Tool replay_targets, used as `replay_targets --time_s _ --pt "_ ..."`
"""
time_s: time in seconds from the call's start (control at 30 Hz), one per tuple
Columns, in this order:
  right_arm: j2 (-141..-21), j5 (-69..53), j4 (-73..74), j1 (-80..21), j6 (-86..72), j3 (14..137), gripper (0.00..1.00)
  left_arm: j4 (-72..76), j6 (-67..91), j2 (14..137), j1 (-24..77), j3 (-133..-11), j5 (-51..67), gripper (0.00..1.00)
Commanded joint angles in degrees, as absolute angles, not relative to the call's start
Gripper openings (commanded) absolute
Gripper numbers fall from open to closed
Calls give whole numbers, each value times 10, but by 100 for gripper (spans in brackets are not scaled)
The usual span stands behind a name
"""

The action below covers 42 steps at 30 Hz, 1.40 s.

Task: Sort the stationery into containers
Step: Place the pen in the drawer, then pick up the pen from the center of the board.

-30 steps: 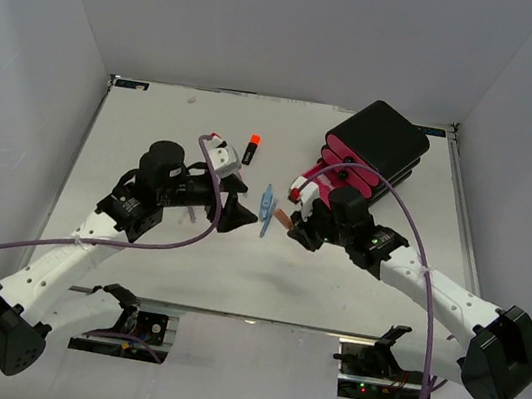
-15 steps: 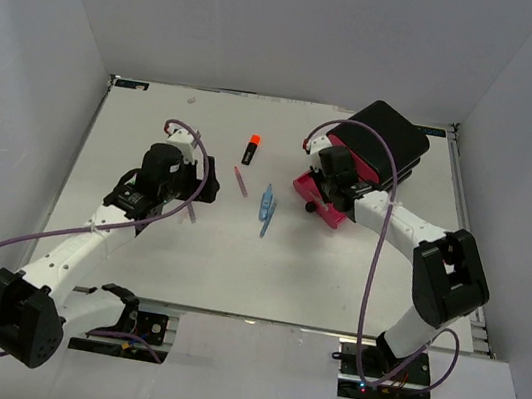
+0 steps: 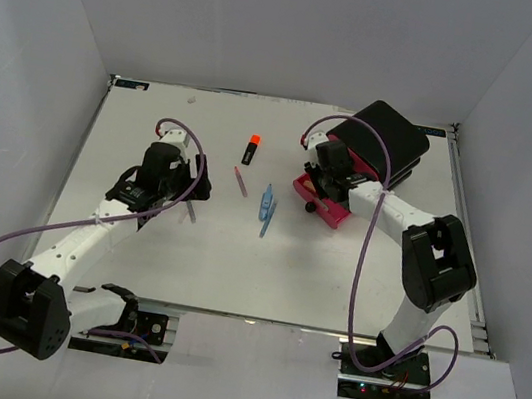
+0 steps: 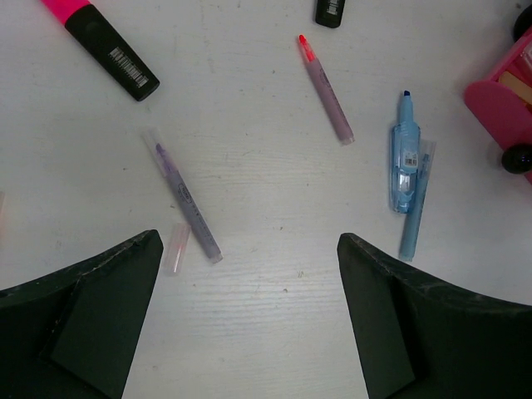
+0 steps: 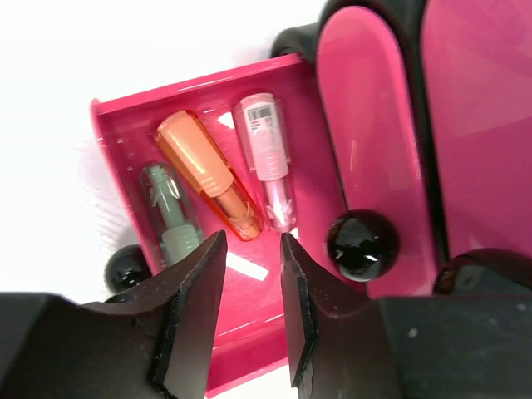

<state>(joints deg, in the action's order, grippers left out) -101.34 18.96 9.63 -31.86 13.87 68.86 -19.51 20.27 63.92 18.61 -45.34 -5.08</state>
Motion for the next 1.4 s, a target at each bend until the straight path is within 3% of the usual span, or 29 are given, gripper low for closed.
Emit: replay_targets --time_s 0.0,0.2,0.33,0.57,0.77,0.87,1.13,1.37 --pt "-982 161 98 -319 120 701 40 -200 216 635 179 -462 -44 98" --pt "-902 118 109 -319 89 669 43 -210 232 640 178 -457 -63 98" --pt "-799 86 98 -319 57 609 62 -221 263 649 178 -455 -76 98" --pt "-557 56 31 -318 11 456 79 -229 304 674 178 -454 -85 98" --pt "-436 47 -19 -318 -54 346 98 -221 342 707 181 -445 -49 98" --pt "-408 54 -26 -319 -95 307 90 -214 353 714 183 -441 -48 98" --pt "-396 35 -28 -318 -121 249 91 -208 347 743 197 -467 -25 98" --pt "-410 53 -40 -319 -120 230 96 -209 384 839 328 -555 -92 98"
